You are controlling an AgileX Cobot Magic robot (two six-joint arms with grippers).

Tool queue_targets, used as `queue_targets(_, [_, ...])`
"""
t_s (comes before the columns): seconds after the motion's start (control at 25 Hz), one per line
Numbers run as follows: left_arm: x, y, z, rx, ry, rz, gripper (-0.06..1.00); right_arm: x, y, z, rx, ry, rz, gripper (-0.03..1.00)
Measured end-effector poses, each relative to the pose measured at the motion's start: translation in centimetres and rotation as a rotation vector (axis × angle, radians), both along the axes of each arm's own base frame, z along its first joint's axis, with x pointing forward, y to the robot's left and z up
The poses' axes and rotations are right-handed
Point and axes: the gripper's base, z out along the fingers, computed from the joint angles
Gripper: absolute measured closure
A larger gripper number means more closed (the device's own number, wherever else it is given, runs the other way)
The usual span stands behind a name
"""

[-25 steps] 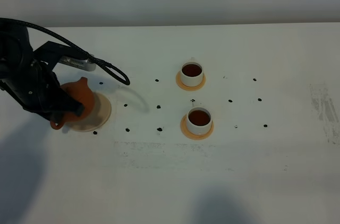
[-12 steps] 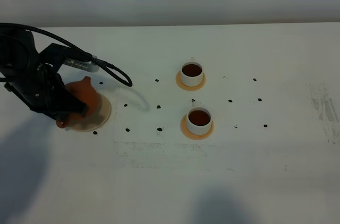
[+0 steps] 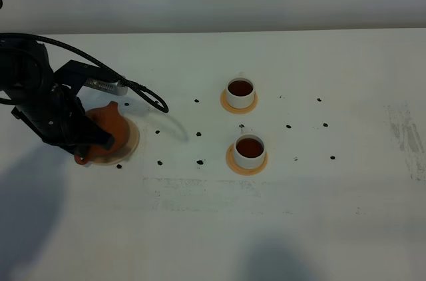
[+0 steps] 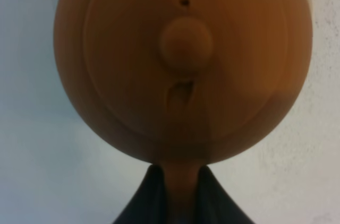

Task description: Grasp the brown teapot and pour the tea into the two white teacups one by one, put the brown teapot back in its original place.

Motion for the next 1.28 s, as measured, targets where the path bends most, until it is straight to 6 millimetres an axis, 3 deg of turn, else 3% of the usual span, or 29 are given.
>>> queue_targets(0.36, [-0.1, 0.0, 0.0, 0.002, 0.014, 0.000, 0.82, 0.0, 0.0, 0.0, 0.000, 0.000, 0.000, 0.53])
queue_targets(0.72, [-0.2, 0.0, 0.0, 0.004, 0.024, 0.000, 0.50, 0.0, 0.0, 0.0, 0.000, 0.000, 0.000, 0.53])
queue_targets(0.84, [-0.2, 0.0, 0.1, 0.004, 0.022, 0.001, 0.45, 0.0, 0.0, 0.0, 0.000, 0.000, 0.000, 0.53])
queue_targets(0.96, [-0.4, 0.1, 1.4, -0.001, -0.013, -0.001, 0.44, 0.0, 0.0, 0.0, 0.000, 0.000, 0.000, 0.53])
queue_targets(1.28, [-2.1, 1.9, 7.9, -0.004, -0.153, 0.080, 0.44, 0.0, 0.0, 0.0, 0.000, 0.000, 0.000, 0.53])
